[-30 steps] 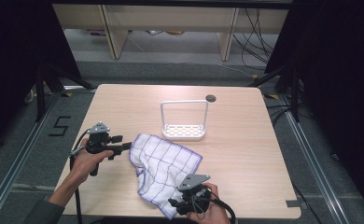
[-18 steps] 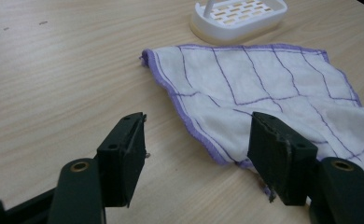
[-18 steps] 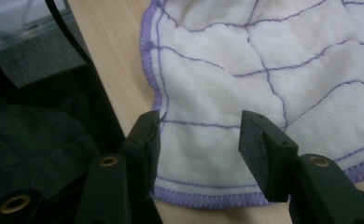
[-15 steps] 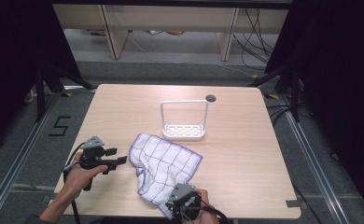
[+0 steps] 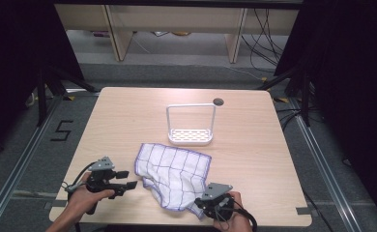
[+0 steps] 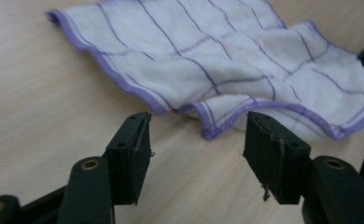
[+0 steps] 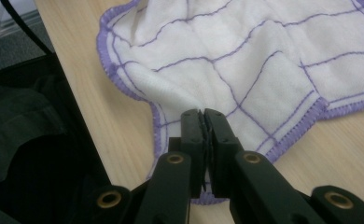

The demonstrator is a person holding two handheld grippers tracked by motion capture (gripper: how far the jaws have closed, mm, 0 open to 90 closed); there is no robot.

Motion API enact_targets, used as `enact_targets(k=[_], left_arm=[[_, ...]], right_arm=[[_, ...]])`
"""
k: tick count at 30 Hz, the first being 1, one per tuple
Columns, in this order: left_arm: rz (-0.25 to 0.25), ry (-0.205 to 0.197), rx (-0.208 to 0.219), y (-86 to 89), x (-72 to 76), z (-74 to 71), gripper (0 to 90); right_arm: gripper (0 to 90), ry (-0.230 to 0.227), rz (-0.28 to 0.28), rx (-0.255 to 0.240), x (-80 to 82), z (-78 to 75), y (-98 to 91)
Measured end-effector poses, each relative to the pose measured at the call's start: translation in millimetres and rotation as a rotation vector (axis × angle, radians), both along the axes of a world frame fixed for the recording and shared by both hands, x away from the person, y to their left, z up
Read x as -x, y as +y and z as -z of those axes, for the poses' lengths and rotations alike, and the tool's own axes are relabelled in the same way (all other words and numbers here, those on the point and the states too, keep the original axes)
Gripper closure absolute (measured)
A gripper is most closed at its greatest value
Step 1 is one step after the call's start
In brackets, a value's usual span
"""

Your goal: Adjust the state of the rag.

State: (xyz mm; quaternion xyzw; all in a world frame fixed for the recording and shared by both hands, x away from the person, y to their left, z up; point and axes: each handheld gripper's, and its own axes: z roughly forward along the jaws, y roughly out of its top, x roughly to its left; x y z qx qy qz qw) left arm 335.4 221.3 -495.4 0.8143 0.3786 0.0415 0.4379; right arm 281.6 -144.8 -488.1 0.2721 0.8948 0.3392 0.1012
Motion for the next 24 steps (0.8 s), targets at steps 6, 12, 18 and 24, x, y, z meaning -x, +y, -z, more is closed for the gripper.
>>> enact_targets(k=[6, 12, 18, 24], left_arm=[[0.026, -0.013, 0.001, -20.9, 4.7, 4.3, 46.2], [0.054, -0.029, -0.071, -31.8, -4.4, 10.6, 50.7], [0.100, -0.072, -0.152, -43.7, -11.2, 16.1, 53.9], [0.160, -0.130, -0.201, -51.2, -16.5, 14.3, 82.6]], right_arm=[[87.0, 0.015, 0.003, -0.003, 0.1, -0.7, -0.3], [86.6, 0.006, -0.007, -0.008, -2.4, -1.0, -2.0], [86.5, 0.015, 0.000, -0.017, -3.0, 2.1, -0.9], [86.6, 0.018, -0.007, -0.011, -4.1, 1.6, -1.6]])
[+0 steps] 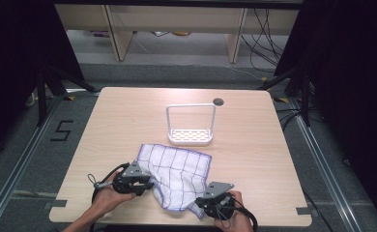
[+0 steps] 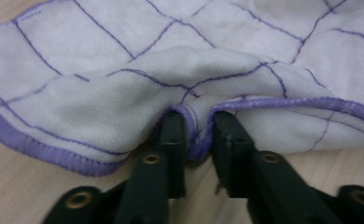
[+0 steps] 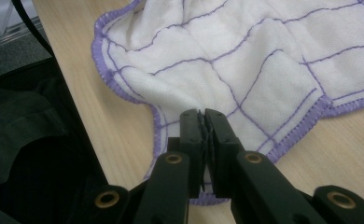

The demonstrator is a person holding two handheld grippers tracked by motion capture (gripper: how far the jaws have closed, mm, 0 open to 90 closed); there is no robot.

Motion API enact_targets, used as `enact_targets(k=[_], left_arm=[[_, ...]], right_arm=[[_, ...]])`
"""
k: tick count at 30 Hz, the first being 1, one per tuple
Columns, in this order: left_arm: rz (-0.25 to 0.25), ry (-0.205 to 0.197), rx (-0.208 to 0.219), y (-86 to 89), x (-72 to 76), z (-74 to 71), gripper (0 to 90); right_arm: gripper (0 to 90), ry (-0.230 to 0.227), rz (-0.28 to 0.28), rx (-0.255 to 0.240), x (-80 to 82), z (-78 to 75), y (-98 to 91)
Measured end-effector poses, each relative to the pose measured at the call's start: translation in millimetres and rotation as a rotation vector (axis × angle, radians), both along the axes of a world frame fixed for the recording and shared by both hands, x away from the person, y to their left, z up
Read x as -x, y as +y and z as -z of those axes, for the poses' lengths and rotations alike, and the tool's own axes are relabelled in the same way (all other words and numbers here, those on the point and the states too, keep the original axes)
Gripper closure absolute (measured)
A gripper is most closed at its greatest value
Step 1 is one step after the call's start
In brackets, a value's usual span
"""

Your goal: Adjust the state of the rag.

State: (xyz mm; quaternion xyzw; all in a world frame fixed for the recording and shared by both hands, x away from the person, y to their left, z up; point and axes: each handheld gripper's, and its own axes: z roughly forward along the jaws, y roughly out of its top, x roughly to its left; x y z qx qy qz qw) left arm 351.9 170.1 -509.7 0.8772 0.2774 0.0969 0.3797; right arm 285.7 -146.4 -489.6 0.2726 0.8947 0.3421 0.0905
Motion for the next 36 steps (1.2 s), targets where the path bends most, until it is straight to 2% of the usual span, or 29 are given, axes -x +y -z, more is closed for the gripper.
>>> enact_targets(k=[1, 3, 4, 5, 6, 7, 8, 9, 11, 12, 13, 16, 18, 19, 20, 21, 22, 25, 26, 27, 28, 29, 30, 31, 32, 33, 34, 35, 36], left_arm=[[0.008, -0.016, 0.008, 4.1, 1.4, -4.9, 84.5], [0.014, -0.013, 0.018, 6.0, 3.2, -7.3, 85.8], [0.010, -0.021, 0.051, 11.5, 10.5, -12.5, 86.0], [0.010, -0.021, 0.051, 11.5, 10.5, -12.5, 86.1], [0.018, -0.015, 0.053, 21.0, 20.8, -18.6, 86.1], [0.018, -0.015, 0.053, 21.0, 20.8, -18.6, 86.1], [0.022, -0.015, 0.093, 24.8, 29.4, -19.8, 86.1], [0.032, 0.002, 0.112, 30.7, 41.4, -21.1, 86.1], [0.032, 0.008, 0.108, 32.9, 47.0, -21.2, 86.1], [0.070, 0.006, 0.092, 35.4, 60.4, -19.6, 85.9], [0.076, 0.032, 0.111, 33.8, 69.3, -16.4, 85.8], [0.105, 0.072, 0.079, 31.4, 83.4, -10.1, 85.4], [0.115, 0.080, 0.089, 29.1, 86.5, -7.8, 84.6], [0.114, 0.103, 0.071, 27.8, 88.1, -5.4, 83.8], [0.129, 0.094, 0.058, 28.5, 86.5, -5.4, 83.4], [0.127, 0.096, 0.069, 28.3, 86.3, -5.5, 83.2], [0.127, 0.090, 0.068, 28.1, 86.5, -5.9, 82.5], [0.133, 0.103, 0.078, 27.6, 87.8, -7.7, 73.7], [0.127, 0.126, 0.097, 28.2, 88.9, -9.7, 68.2], [0.127, 0.126, 0.097, 28.2, 88.9, -9.7, 63.0], [0.098, 0.141, 0.111, 31.1, 87.6, -13.0, 56.6], [0.098, 0.141, 0.111, 31.1, 87.6, -13.0, 54.0], [0.070, 0.152, 0.147, 34.6, 86.2, -16.4, 51.3], [0.074, 0.149, 0.156, 37.2, 84.1, -18.4, 51.3], [0.050, 0.151, 0.168, 43.1, 80.2, -24.8, 46.4], [0.050, 0.151, 0.168, 43.1, 80.2, -24.8, 44.7], [0.006, 0.119, 0.202, 48.4, 71.9, -31.8, 42.9], [-0.025, 0.110, 0.210, 50.0, 63.9, -36.1, 42.1], [-0.047, 0.091, 0.215, 49.9, 58.2, -38.1, 42.0]], right_arm=[[86.6, -0.011, -0.010, 0.000, -0.9, -1.1, -1.7], [86.7, -0.009, -0.003, -0.003, -0.6, -2.4, -2.8], [86.7, -0.017, 0.014, -0.027, -0.9, -4.2, -5.3], [86.8, -0.015, 0.006, -0.016, -1.5, -6.7, -7.6], [86.8, -0.022, 0.020, -0.022, -1.9, -8.3, -9.8], [86.8, -0.022, 0.020, -0.022, -1.9, -8.3, -9.8], [86.8, -0.030, 0.028, -0.032, -2.0, -9.0, -11.5], [86.9, -0.037, 0.028, -0.031, -2.2, -12.0, -16.2], [86.9, -0.048, 0.016, -0.033, -1.4, -12.4, -18.6], [86.9, -0.027, 0.012, -0.017, 1.8, -12.9, -19.8], [86.9, -0.037, 0.012, -0.016, 3.5, -10.7, -19.0], [86.8, -0.022, -0.014, 0.042, 9.9, -1.9, -17.8], [86.6, -0.003, -0.014, 0.053, 12.3, 2.0, -18.3], [86.1, -0.005, -0.028, 0.066, 11.4, 2.9, -19.4], [85.6, -0.012, -0.010, 0.070, 11.5, 3.4, -19.7], [85.3, 0.005, -0.002, 0.068, 12.7, 1.2, -20.9], [85.1, -0.009, 0.003, 0.061, 12.3, 1.1, -22.0], [83.5, 0.000, 0.007, 0.070, 12.7, -0.9, -24.6], [79.3, 0.013, 0.017, 0.069, 12.7, -0.2, -28.3], [75.3, 0.020, 0.022, 0.062, 12.7, 0.2, -29.9], [69.1, 0.018, 0.038, 0.050, 11.7, -0.1, -33.9], [69.1, 0.018, 0.038, 0.050, 11.7, -0.1, -33.9], [63.5, 0.011, 0.072, 0.009, 10.2, -4.5, -41.3], [63.5, 0.011, 0.072, 0.009, 10.2, -4.5, -41.3], [56.0, 0.013, 0.136, -0.031, 10.3, -12.7, -45.0], [56.0, 0.013, 0.136, -0.031, 10.3, -12.7, -45.0], [52.0, -0.011, 0.156, -0.047, 4.9, -23.7, -48.9], [49.9, -0.018, 0.173, -0.056, 2.4, -27.2, -49.3], [47.4, -0.059, 0.187, -0.061, -6.0, -32.3, -51.1]])
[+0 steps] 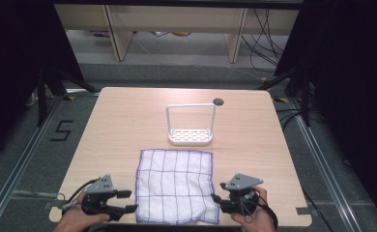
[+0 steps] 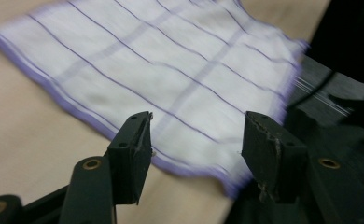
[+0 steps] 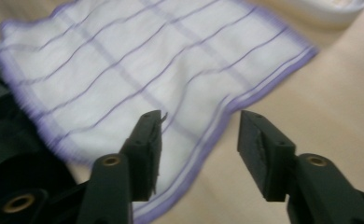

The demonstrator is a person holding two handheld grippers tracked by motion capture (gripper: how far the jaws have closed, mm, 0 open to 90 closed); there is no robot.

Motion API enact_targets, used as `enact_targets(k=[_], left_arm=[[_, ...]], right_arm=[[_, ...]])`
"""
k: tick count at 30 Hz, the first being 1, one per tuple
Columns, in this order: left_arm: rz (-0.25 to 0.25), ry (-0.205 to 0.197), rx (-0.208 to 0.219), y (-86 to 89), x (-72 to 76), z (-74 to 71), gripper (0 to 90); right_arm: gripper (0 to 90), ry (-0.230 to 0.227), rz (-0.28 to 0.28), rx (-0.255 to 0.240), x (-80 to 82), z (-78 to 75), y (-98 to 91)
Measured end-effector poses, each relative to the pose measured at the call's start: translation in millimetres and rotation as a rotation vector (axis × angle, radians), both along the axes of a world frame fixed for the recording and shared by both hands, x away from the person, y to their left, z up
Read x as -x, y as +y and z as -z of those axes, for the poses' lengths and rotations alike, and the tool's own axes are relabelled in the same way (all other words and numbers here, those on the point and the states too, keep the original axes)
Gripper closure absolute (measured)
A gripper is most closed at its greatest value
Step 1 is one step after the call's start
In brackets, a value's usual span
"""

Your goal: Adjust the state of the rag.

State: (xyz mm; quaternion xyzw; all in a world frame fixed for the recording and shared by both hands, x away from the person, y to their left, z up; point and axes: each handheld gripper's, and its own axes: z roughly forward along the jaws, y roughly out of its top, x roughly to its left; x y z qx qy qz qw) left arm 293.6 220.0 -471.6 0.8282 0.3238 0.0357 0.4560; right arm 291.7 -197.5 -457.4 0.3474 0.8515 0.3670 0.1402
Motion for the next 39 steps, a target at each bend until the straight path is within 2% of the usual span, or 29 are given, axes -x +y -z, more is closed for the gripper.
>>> enact_targets(k=[1, 2, 3, 4, 5, 6, 7, 9, 11, 12, 13, 15, 16, 19, 20, 22, 23, 24, 25, 26, 27, 29, 30, 31, 32, 34, 35, 36, 39], left_arm=[[-0.024, -0.011, -0.006, -0.5, -12.5, -2.5, 41.7], [-0.043, -0.024, -0.017, -2.5, -22.2, -3.9, 40.9], [-0.043, -0.024, -0.017, -2.5, -22.2, -3.9, 40.9], [-0.068, -0.058, -0.065, -5.7, -45.0, -4.2, 40.4], [-0.080, -0.058, -0.061, -7.3, -54.0, -2.9, 39.8], [-0.080, -0.058, -0.061, -7.3, -54.0, -2.9, 39.4], [-0.098, -0.057, -0.080, -8.9, -68.2, -1.6, 39.4], [-0.132, -0.068, -0.126, -12.1, -95.5, 2.0, 37.7], [-0.164, -0.073, -0.139, -14.6, -110.6, 4.9, 37.7], [-0.170, -0.068, -0.143, -14.9, -117.3, 6.1, 37.0], [-0.170, -0.068, -0.143, -14.9, -117.3, 6.1, 36.5], [-0.186, -0.067, -0.154, -16.4, -129.9, 9.7, 36.3], [-0.199, -0.054, -0.144, -16.3, -136.2, 11.6, 36.0], [-0.217, -0.052, -0.153, -16.4, -144.1, 14.8, 35.7], [-0.215, -0.043, -0.152, -16.4, -149.8, 16.0, 35.6], [-0.212, -0.011, -0.134, -16.4, -156.4, 15.7, 35.0], [-0.217, -0.010, -0.134, -16.6, -159.4, 15.7, 35.0], [-0.224, -0.016, -0.138, -17.2, -160.2, 16.4, 35.1], [-0.223, -0.019, -0.143, -17.7, -161.1, 18.0, 35.3], [-0.212, -0.010, -0.169, -17.2, -162.2, 18.9, 35.3], [-0.218, -0.010, -0.175, -17.4, -162.5, 19.9, 35.3], [-0.224, -0.011, -0.175, -17.4, -163.4, 21.6, 35.3], [-0.224, -0.004, -0.171, -16.8, -164.4, 22.6, 35.3], [-0.230, -0.004, -0.173, -16.5, -164.8, 23.3, 35.5], [-0.228, -0.005, -0.187, -16.4, -165.2, 24.1, 35.6], [-0.225, -0.004, -0.192, -17.1, -165.6, 25.9, 35.9], [-0.221, 0.000, -0.197, -19.5, -166.3, 29.4, 36.0], [-0.216, 0.001, -0.209, -20.4, -166.6, 31.0, 36.4], [-0.223, -0.007, -0.218, -22.2, -166.2, 33.6, 39.6]], right_arm=[[46.8, -0.021, 0.010, -0.013, -6.6, -2.0, -0.7], [45.1, -0.004, 0.035, -0.039, -16.7, -6.0, -0.8], [45.1, -0.004, 0.035, -0.039, -16.7, -6.0, -0.8], [43.2, -0.009, 0.061, -0.045, -40.2, -8.7, -0.8], [43.2, -0.012, 0.062, -0.039, -48.2, -7.8, -0.5], [43.2, -0.012, 0.062, -0.039, -48.2, -7.8, -0.5], [43.2, -0.020, 0.067, -0.033, -56.5, -7.1, -0.5], [43.0, 0.015, 0.121, -0.037, -86.7, 0.0, 3.4], [43.6, 0.005, 0.123, -0.012, -100.7, 5.7, 5.6], [43.6, 0.019, 0.131, 0.004, -105.6, 7.3, 7.8], [43.6, 0.019, 0.131, 0.004, -105.6, 7.3, 7.8], [44.3, 0.030, 0.125, 0.027, -117.2, 12.4, 12.8], [44.4, 0.030, 0.123, 0.037, -124.9, 16.9, 15.6], [45.1, 0.049, 0.136, 0.052, -132.8, 20.5, 18.5], [45.4, 0.025, 0.140, 0.063, -140.9, 24.9, 21.3], [45.4, 0.030, 0.146, 0.068, -146.2, 27.2, 25.5], [45.4, 0.037, 0.134, 0.091, -147.9, 26.2, 25.5], [45.4, 0.042, 0.138, 0.091, -149.9, 26.2, 27.7], [45.7, 0.019, 0.134, 0.079, -151.5, 28.8, 29.3], [45.8, 0.029, 0.125, 0.084, -152.8, 28.7, 30.1], [45.7, 0.042, 0.122, 0.093, -153.7, 29.5, 32.3], [45.7, 0.037, 0.130, 0.084, -154.0, 31.9, 34.5], [45.7, 0.067, 0.131, 0.089, -153.7, 30.7, 35.4], [45.7, 0.055, 0.140, 0.077, -154.2, 32.4, 36.7], [45.8, 0.070, 0.135, 0.083, -153.7, 30.3, 36.9], [45.8, 0.058, 0.142, 0.070, -153.7, 31.4, 37.6], [45.8, 0.035, 0.131, 0.077, -155.0, 31.2, 36.5], [45.8, 0.049, 0.140, 0.071, -154.5, 31.0, 36.9], [45.9, 0.034, 0.142, 0.078, -155.9, 32.8, 36.3]])
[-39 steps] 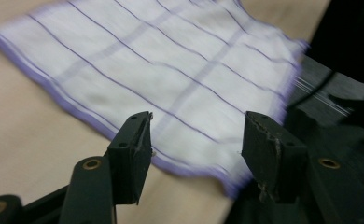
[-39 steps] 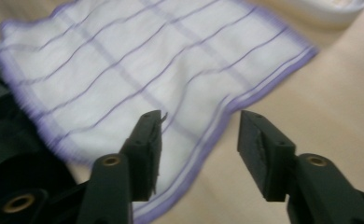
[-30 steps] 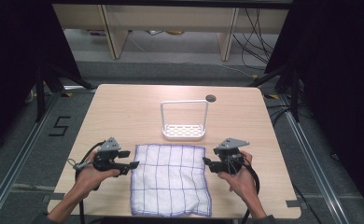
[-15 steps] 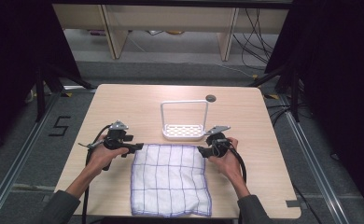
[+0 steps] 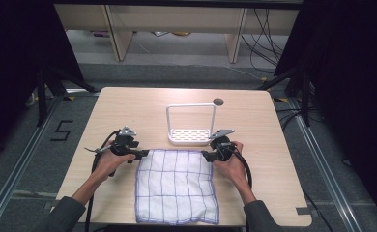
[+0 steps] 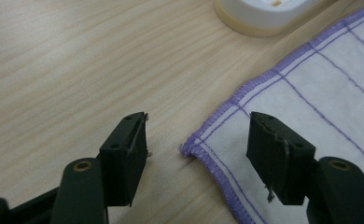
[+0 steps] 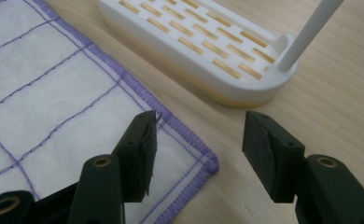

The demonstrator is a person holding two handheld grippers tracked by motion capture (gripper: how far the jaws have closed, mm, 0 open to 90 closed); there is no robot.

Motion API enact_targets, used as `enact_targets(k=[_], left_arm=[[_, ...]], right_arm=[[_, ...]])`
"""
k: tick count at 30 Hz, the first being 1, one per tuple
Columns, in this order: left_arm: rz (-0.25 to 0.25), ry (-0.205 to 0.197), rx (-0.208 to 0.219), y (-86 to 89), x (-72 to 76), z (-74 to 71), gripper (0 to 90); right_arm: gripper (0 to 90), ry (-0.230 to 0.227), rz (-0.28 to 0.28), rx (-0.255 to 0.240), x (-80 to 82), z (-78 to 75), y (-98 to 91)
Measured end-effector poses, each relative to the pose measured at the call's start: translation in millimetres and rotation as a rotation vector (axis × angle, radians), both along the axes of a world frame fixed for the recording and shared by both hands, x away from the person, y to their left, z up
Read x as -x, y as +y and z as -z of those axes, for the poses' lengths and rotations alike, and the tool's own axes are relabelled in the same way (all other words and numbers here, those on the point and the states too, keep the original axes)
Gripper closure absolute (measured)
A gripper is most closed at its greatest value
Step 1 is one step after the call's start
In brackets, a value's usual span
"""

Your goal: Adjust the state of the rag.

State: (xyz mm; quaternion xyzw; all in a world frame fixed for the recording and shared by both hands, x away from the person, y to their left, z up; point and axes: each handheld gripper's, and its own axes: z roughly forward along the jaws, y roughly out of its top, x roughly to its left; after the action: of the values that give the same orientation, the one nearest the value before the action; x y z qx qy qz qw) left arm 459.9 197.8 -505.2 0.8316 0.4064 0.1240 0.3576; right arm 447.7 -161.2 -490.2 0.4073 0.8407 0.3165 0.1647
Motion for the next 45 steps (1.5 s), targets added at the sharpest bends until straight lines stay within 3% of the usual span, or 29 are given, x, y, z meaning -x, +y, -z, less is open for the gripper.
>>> enact_targets(k=[2, 3, 5, 7, 9, 10, 18, 19, 21, 27, 30, 32, 35, 36, 38, 41, 42, 43, 44, 45], left_arm=[[0.013, 0.001, -0.005, -0.1, -0.3, 1.5, 41.4], [0.014, -0.004, -0.014, -1.0, 0.4, 2.3, 43.5], [0.022, -0.007, -0.016, -2.5, 0.7, 3.4, 46.2], [0.034, -0.019, -0.026, -2.9, 1.1, 3.6, 49.1], [0.056, -0.025, -0.036, -5.5, 3.3, 4.7, 57.1], [0.072, -0.028, -0.032, -7.1, 4.0, 6.3, 63.3], [0.095, -0.029, 0.007, -7.9, 6.3, 8.7, 83.1], [0.096, -0.036, 0.004, -8.4, 6.7, 8.8, 83.6], [0.098, -0.037, 0.006, -8.4, 6.8, 8.8, 84.1], [0.108, -0.044, 0.006, -8.7, 8.0, 8.4, 85.2], [0.106, -0.049, 0.018, -9.8, 9.2, 7.1, 85.3], [0.111, -0.048, 0.015, -9.6, 9.6, 6.1, 85.4], [0.102, -0.060, 0.031, -9.9, 11.2, 3.3, 85.4], [0.105, -0.063, 0.032, -9.3, 11.5, 2.2, 85.4], [0.103, -0.070, 0.042, -9.1, 12.7, -0.1, 85.5], [0.108, -0.079, 0.054, -8.2, 15.1, -5.2, 85.6], [0.108, -0.079, 0.054, -8.2, 15.1, -5.2, 85.6], [0.112, -0.086, 0.055, -7.3, 16.5, -9.1, 85.7], [0.111, -0.094, 0.069, -7.3, 17.9, -10.7, 85.7], [0.110, -0.097, 0.069, -7.2, 18.6, -12.0, 85.6]], right_arm=[[46.0, 0.011, 0.009, 0.001, -0.1, 1.6, -0.5], [46.1, 0.013, -0.015, 0.021, -2.3, 1.0, -3.4], [46.1, 0.032, 0.001, 0.009, -0.8, 1.9, -1.5], [46.1, 0.022, -0.001, 0.016, -1.3, 2.7, -1.6], [46.1, 0.028, -0.004, 0.023, -1.2, 4.2, 0.1], [46.2, 0.034, -0.001, 0.023, -1.1, 5.5, 1.7], [47.1, 0.037, -0.005, 0.035, -1.4, 7.1, 1.4], [47.6, 0.030, 0.010, 0.016, -1.3, 9.4, 3.0], [48.1, 0.039, -0.003, 0.038, -1.7, 8.9, 2.2], [55.2, 0.067, -0.008, 0.016, -1.7, 11.0, 2.5], [57.9, 0.069, 0.004, -0.019, -1.9, 12.4, 1.9], [60.1, 0.076, 0.002, -0.012, -1.7, 11.6, 1.1], [72.6, 0.088, -0.015, -0.025, -1.1, 11.0, 1.1], [76.1, 0.094, -0.003, -0.054, 0.0, 12.8, 3.3], [82.1, 0.108, -0.015, -0.053, 1.4, 11.7, 3.5], [86.4, 0.072, -0.041, -0.024, 1.9, 9.7, 3.9], [86.4, 0.072, -0.041, -0.024, 1.9, 9.7, 3.9], [87.0, 0.065, -0.038, -0.058, 3.8, 6.9, 5.4], [87.1, 0.059, -0.063, -0.035, 3.7, 4.4, 3.5], [87.1, 0.057, -0.052, -0.046, 5.3, 1.7, 4.2]])
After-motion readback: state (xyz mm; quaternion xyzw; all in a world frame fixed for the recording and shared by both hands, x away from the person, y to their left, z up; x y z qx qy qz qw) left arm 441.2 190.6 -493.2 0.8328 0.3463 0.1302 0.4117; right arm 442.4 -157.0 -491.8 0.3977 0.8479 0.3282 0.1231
